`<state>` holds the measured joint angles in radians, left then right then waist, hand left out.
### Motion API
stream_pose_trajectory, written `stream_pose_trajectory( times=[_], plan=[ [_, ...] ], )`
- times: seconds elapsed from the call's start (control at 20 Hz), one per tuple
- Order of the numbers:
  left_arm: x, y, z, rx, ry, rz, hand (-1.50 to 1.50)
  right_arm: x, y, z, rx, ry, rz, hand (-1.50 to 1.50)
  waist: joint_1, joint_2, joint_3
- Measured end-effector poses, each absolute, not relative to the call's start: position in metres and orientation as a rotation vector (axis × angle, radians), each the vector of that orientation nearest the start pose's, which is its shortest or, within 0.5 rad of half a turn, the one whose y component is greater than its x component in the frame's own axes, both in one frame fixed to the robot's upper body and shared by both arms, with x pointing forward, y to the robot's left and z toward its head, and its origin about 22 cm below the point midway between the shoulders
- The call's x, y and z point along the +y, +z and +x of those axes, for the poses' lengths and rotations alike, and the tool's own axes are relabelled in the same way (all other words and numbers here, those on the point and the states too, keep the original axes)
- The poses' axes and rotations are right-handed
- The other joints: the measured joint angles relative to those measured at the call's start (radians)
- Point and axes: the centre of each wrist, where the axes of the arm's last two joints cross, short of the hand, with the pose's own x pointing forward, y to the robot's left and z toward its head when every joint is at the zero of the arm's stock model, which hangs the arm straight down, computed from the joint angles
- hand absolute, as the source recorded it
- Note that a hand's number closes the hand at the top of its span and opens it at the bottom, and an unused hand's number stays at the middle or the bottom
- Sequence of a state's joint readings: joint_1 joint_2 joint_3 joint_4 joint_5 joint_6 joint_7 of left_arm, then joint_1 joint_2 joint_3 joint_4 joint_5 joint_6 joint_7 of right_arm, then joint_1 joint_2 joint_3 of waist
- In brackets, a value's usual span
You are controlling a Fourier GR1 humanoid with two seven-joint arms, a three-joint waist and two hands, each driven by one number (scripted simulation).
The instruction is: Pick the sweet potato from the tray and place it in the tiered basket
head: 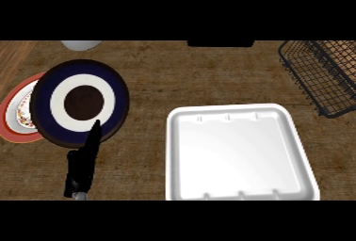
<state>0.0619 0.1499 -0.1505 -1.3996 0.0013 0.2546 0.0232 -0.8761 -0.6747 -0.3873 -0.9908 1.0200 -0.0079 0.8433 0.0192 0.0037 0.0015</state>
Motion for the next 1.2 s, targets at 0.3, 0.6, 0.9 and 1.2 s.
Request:
stream_pose_trajectory(
  times=[0.3,0.6,0.9,1.2],
  plan=[
    [0.242,-0.049,0.220,-1.327,-0.039,0.241,0.00,-0.416,0.232,0.401,-0.755,-0.094,-1.486,1.50,0.006,0.003,0.000],
    [0.239,-0.051,0.219,-1.336,-0.042,0.233,0.00,-0.427,0.209,0.406,-0.833,-0.239,-1.374,-1.50,0.011,0.006,0.002],
    [0.234,-0.047,0.220,-1.325,-0.046,0.225,0.00,-0.430,0.197,0.409,-0.976,-0.425,-1.229,-1.50,0.014,0.007,0.002],
    [0.237,-0.047,0.221,-1.321,-0.041,0.228,0.00,-0.443,0.196,0.402,-1.148,-0.606,-1.181,-1.50,0.009,0.006,0.002]
  ],
)
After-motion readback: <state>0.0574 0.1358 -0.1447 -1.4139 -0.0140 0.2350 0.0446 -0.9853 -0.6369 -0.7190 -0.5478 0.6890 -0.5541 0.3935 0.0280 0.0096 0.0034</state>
